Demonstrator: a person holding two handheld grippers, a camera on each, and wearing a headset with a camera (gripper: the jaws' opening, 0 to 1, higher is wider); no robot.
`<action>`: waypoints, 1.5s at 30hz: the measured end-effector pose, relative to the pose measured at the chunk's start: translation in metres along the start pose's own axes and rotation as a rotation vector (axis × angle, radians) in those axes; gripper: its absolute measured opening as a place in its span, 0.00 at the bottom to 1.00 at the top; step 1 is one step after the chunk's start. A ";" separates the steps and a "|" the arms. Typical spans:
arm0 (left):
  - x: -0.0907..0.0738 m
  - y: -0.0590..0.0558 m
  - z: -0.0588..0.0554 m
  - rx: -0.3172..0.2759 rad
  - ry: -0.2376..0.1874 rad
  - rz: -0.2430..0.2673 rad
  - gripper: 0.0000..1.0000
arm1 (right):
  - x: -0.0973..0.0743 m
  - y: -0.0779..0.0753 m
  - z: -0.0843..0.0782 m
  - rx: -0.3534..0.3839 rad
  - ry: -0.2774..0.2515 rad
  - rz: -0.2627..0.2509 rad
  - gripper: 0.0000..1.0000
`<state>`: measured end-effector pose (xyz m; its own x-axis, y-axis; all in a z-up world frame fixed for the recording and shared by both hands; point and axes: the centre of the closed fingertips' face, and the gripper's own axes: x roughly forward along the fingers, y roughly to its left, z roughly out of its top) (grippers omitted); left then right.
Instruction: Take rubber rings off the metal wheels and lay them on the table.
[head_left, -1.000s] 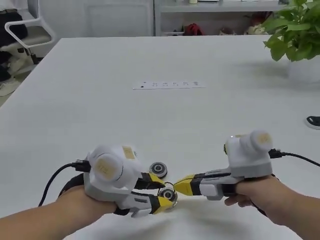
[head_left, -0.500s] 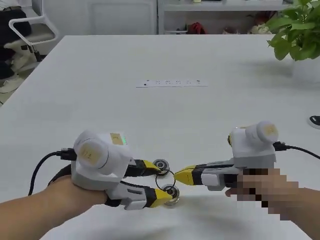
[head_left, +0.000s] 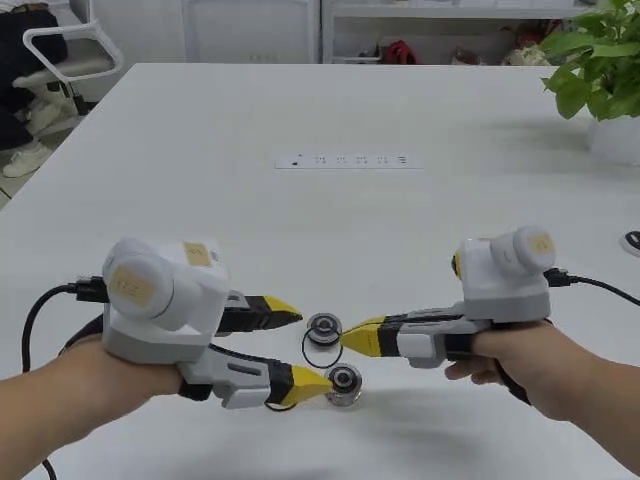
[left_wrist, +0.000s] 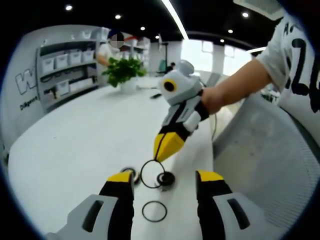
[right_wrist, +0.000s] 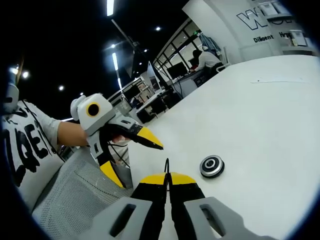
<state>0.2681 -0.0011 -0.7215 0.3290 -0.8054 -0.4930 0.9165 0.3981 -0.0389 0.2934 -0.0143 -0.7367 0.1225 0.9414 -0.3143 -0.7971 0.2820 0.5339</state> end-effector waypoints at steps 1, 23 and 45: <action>-0.002 0.000 0.000 0.000 -0.002 0.003 0.52 | 0.001 0.001 0.001 -0.001 -0.001 0.003 0.00; -0.043 0.007 -0.021 0.006 0.024 0.074 0.63 | 0.030 0.021 0.008 -0.028 0.048 0.075 0.00; -0.060 0.014 -0.038 -0.028 0.035 0.120 0.64 | 0.050 0.017 -0.025 -0.003 0.169 0.081 0.00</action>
<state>0.2522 0.0691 -0.7250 0.4271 -0.7356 -0.5259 0.8643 0.5031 -0.0018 0.2710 0.0334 -0.7629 -0.0432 0.9164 -0.3980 -0.8022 0.2057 0.5606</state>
